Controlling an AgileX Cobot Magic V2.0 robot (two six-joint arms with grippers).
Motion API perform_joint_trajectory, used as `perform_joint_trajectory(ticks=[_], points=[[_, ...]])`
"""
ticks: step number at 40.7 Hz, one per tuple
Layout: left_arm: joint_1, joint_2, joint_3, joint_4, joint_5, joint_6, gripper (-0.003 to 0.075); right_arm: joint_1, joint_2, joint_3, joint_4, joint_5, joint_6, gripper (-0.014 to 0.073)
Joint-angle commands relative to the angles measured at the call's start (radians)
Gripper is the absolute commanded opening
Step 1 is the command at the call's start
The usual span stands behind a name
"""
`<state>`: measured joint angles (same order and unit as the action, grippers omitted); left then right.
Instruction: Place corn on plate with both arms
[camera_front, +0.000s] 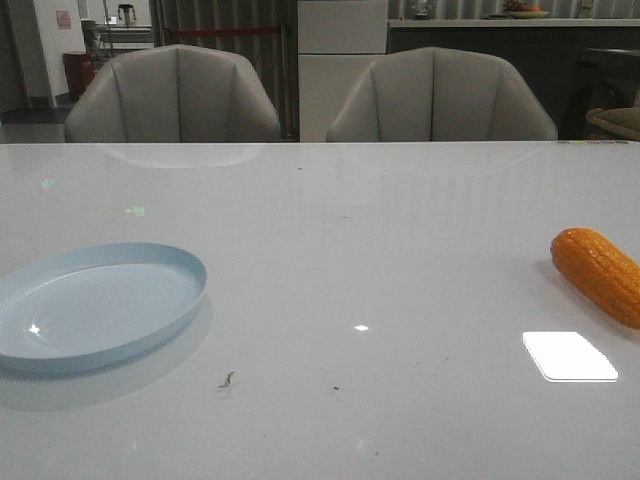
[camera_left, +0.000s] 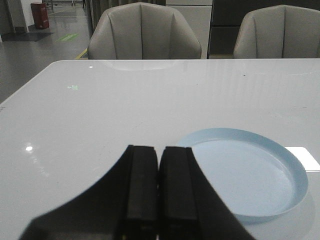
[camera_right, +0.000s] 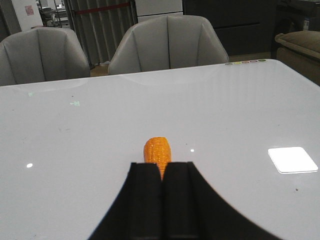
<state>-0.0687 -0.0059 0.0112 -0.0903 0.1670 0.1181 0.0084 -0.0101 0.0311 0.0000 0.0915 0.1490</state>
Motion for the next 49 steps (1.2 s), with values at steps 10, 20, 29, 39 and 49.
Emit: perform_joint_trajectory(ticks=[10,20,29,39,49], points=[[-0.008,-0.021,0.036,0.0,-0.167,-0.001,0.0094,0.0,-0.025,-0.024,-0.016,-0.079,-0.001,0.0033],[-0.008,-0.021,0.036,-0.002,-0.204,-0.001,0.0094,0.0,-0.025,-0.024,-0.016,-0.079,-0.001,0.0033],[-0.008,-0.021,0.036,-0.002,-0.338,-0.001,0.0094,0.0,-0.025,-0.024,-0.016,-0.086,-0.001,0.0033],[-0.008,-0.021,0.034,-0.002,-0.492,-0.001,0.0094,0.0,-0.025,-0.024,-0.016,-0.151,-0.001,0.0033],[-0.008,-0.014,-0.093,0.0,-0.458,-0.001,0.0094,0.0,-0.023,-0.184,-0.016,-0.172,-0.001,0.0033]])
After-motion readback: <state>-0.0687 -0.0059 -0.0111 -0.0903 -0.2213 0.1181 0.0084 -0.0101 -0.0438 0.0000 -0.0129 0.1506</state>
